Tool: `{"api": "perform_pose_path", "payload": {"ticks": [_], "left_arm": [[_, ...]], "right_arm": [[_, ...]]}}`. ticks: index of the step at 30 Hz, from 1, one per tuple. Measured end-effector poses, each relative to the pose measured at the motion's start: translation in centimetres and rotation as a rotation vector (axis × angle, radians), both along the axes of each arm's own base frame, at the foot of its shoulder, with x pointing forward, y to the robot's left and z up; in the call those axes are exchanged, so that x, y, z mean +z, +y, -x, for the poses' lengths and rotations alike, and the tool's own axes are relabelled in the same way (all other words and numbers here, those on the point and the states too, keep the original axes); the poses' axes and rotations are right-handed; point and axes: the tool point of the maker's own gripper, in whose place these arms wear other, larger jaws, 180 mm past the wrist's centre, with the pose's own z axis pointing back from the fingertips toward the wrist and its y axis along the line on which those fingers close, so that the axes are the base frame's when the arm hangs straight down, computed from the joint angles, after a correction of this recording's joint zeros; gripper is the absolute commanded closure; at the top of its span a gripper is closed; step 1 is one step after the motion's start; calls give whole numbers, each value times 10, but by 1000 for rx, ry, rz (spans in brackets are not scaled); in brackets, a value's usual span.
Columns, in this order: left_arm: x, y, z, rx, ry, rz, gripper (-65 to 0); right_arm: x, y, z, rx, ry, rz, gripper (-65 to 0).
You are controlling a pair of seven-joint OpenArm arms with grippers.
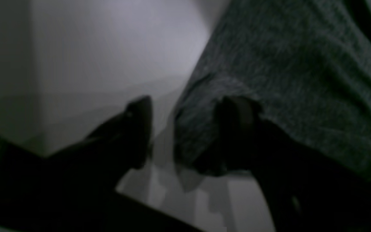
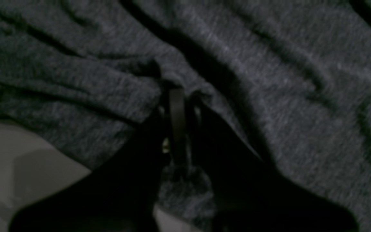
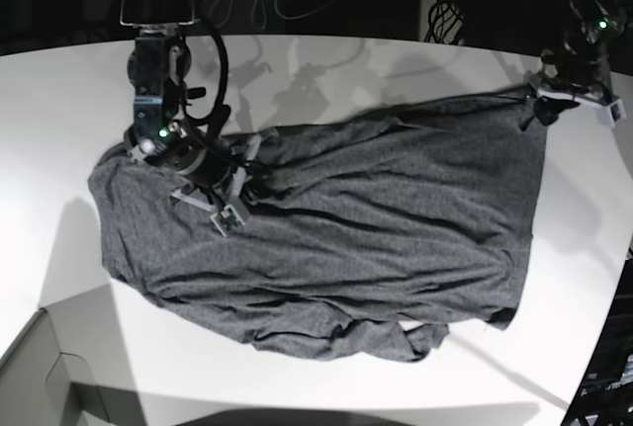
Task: Layout the t-shirt on the table in an organized manner, then fold the t-shirt properly
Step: 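Lift the collar edge with both grippers and pull it taut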
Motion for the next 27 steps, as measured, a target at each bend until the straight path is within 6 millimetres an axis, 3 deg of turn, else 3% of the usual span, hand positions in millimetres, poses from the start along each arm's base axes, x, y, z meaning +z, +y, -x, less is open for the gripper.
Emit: {"api": "perform_pose_path", "payload": {"ticks": [5, 12, 17, 21, 27], "left_arm": [[10, 24, 9, 71, -23, -25, -392], [22, 44, 19, 128, -41, -61, -455], [16, 41, 27, 130, -19, -53, -516], [13, 37, 25, 129, -22, -36, -525], [2, 17, 23, 151, -35, 23, -526]], "right_arm": [[-1, 0, 1, 0, 3, 0, -7], [-2, -2, 2, -2, 5, 3, -202], [24, -20, 2, -43, -78, 24, -303], [44, -35, 11, -81, -138, 47, -352], [27, -26, 37, -87, -136, -28, -369]]}}
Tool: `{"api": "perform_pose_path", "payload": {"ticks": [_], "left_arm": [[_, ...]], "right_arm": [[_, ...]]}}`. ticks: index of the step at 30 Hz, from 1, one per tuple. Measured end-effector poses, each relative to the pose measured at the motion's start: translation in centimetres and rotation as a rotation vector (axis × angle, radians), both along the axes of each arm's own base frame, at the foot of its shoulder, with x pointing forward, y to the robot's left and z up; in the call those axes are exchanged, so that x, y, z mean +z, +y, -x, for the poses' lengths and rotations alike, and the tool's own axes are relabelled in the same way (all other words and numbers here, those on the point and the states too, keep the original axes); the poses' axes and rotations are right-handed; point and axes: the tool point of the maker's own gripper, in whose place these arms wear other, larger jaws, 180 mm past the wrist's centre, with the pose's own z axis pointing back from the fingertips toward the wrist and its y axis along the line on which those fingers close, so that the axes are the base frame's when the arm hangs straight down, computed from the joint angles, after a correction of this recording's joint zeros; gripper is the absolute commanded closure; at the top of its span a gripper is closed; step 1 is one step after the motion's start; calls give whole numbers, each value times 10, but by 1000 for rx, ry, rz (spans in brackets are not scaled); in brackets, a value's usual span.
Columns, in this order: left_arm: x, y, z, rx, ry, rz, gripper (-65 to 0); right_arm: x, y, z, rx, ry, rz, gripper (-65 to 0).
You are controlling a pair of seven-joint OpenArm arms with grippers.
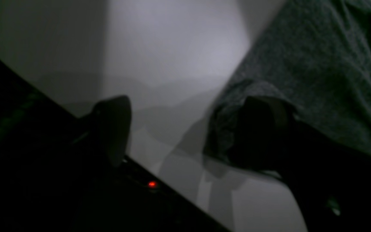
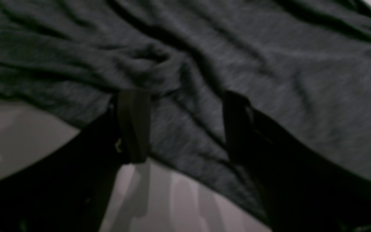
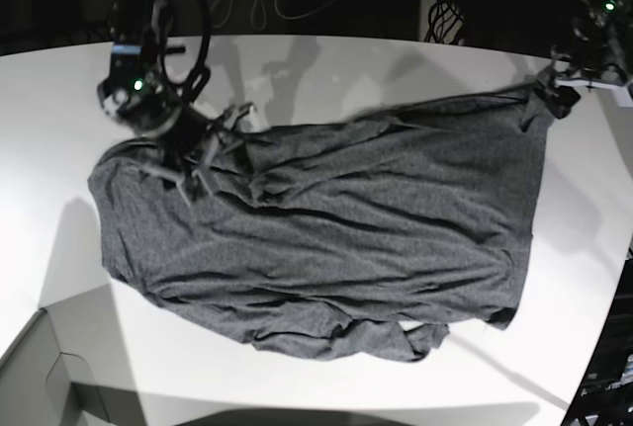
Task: Layout the t-shirt on the table in an organized manner, then fold the t-shirt properly
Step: 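Lift the collar edge with both grippers and pull it taut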
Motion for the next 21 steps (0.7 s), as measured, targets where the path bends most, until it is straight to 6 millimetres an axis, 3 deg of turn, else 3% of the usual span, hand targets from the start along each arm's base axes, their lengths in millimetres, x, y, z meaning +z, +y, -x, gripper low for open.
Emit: {"api": "perform_pose_path", "payload": {"ticks": [4, 9, 17, 19, 21], "left_arm": [[-5, -11, -8, 2, -17, 33, -526], [-14, -27, -18, -34, -12, 65, -526], [-23, -26, -23, -23, -55, 93, -520], [-25, -25, -24, -19, -62, 94, -480], [-27, -22, -24, -7, -67, 96, -385]], "right_arm": [[-15, 0, 18, 5, 26, -18, -369], [-19, 0, 24, 6, 40, -18, -369], [-24, -6, 32, -1, 56, -10, -369], [-25, -17, 34, -24, 55, -6, -369], [-31, -30, 40, -53, 80, 18, -369]]}}
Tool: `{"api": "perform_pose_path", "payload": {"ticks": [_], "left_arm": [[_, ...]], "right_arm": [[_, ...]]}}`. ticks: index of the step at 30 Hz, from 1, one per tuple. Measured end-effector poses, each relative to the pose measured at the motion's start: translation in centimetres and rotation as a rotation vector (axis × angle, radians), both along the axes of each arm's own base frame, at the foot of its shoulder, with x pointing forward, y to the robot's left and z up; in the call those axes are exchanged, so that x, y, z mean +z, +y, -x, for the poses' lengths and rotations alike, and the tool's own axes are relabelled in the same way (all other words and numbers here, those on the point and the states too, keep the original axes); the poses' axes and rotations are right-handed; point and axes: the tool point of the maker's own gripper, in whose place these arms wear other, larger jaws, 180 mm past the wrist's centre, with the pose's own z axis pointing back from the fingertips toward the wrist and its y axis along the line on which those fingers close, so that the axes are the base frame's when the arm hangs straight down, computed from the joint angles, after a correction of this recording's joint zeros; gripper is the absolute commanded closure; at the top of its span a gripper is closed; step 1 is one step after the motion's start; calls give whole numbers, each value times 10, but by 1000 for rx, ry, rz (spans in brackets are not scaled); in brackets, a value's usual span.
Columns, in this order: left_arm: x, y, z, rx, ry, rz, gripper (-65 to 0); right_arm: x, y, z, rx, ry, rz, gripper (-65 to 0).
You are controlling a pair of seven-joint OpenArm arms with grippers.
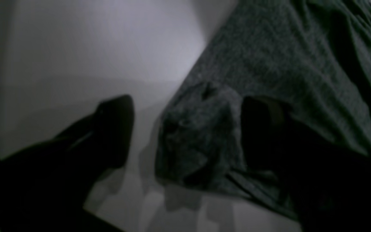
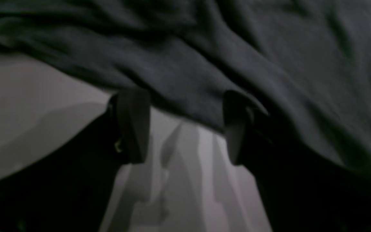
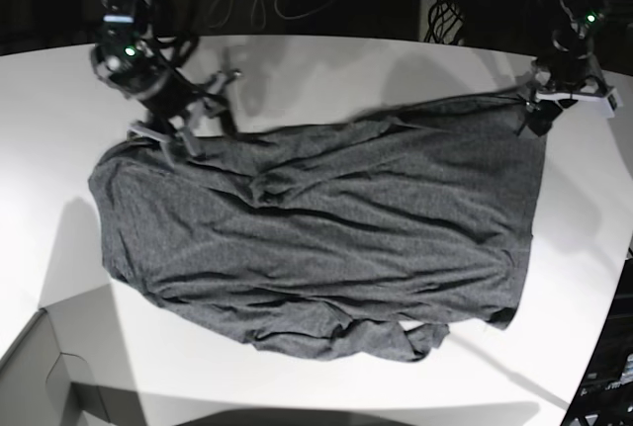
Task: Layout the t-shirt on the table in an organized manner, then fold the t-shirt properly
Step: 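Lift the collar edge with both grippers and pull it taut, then drag the held collar edge with both grippers to straighten the shirt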
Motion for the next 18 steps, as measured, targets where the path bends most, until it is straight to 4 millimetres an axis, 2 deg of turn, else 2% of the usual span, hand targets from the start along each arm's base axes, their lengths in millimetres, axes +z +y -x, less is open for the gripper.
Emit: {"api": "perform_pose_path", "payload": {"ticks": [3, 8, 10, 13, 16, 18], "left_arm": [[-5, -1, -5, 11, -5, 25, -267], [-4, -24, -26, -110, -69, 58, -241], [-4, -29, -28, -134, -69, 65, -202], [-7, -31, -28, -142, -50, 68, 0], [-7, -29, -29, -152, -45, 73, -17], [-5, -26, -32, -160, -40, 64, 0]], "right_arm": [[-1, -6, 2, -16, 4, 7, -369], [-2, -2, 4, -10, 3, -3, -369], [-5, 5, 7, 19, 19, 4, -369], [6, 20, 0, 48, -47, -42, -369], [14, 25, -5, 62, -108, -79, -369], [6, 26, -4, 78, -110, -66, -369]]}}
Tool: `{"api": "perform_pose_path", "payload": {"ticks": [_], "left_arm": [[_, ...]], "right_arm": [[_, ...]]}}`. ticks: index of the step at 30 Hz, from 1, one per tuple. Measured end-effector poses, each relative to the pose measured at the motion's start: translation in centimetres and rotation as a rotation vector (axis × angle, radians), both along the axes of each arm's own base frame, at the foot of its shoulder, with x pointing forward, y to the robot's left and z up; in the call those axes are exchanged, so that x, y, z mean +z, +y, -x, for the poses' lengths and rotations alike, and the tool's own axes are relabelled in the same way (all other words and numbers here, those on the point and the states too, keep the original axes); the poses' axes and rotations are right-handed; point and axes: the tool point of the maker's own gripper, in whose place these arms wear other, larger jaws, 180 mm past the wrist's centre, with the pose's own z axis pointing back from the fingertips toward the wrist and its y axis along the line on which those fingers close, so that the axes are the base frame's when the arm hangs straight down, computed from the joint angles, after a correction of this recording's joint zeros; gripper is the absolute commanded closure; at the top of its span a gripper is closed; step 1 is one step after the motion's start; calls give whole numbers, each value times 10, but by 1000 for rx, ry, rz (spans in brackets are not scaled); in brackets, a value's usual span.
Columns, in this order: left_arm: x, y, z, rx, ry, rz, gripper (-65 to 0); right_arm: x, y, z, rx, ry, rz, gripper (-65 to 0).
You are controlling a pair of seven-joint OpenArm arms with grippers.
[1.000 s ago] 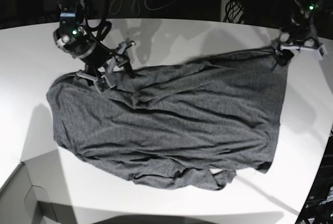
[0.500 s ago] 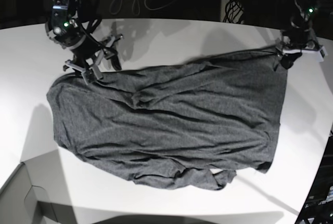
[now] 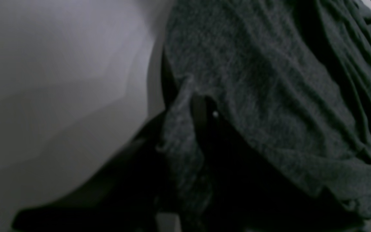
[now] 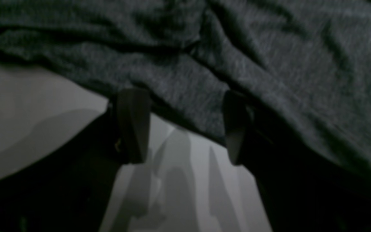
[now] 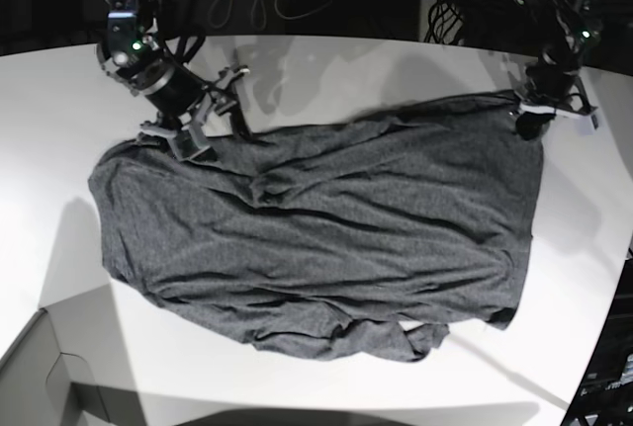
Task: Layout the t-shirt on the table in an organized manner, then fold the t-shirt properly
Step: 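Drag the held collar edge with both grippers to straighten the shirt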
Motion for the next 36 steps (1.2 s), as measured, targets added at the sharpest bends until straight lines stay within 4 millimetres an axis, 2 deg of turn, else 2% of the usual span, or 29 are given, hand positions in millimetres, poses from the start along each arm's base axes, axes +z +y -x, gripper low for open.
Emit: {"api": "perform_pose_path", "payload": {"ticks": [3, 6, 13, 15, 19, 21, 25, 28, 31, 36], "left_arm": [[3, 3, -2, -9, 4, -13, -1], [10, 14, 1, -23, 45, -74, -1], [63, 22, -30, -31, -95, -165, -1], [62, 23, -27, -34, -86, -171, -1], [60, 22, -25, -36, -71, -172, -1], [61, 23, -26, -35, -76, -171, -1], [59, 23, -23, -33, -69, -173, -1], [59, 23, -23, -34, -69, -173, -1], [58, 24, -22, -31, -66, -172, -1], [57, 23, -21, -31, -64, -169, -1]], "right_arm": [[-22, 4, 0, 41, 9, 74, -369], [-28, 13, 3, 75, -18, 57, -369], [-27, 24, 3, 81, -58, 18, -369], [-26, 25, 3, 88, -65, 18, -369], [-26, 44, 9, 152, -66, 8, -368], [-26, 44, 9, 153, -66, 8, -368], [-16, 38, -11, 136, -113, 28, -368], [-9, 22, -26, 81, -159, 69, -369], [-12, 6, -27, 73, -153, 112, -369], [-16, 8, -20, 78, -142, 108, -369]]}}
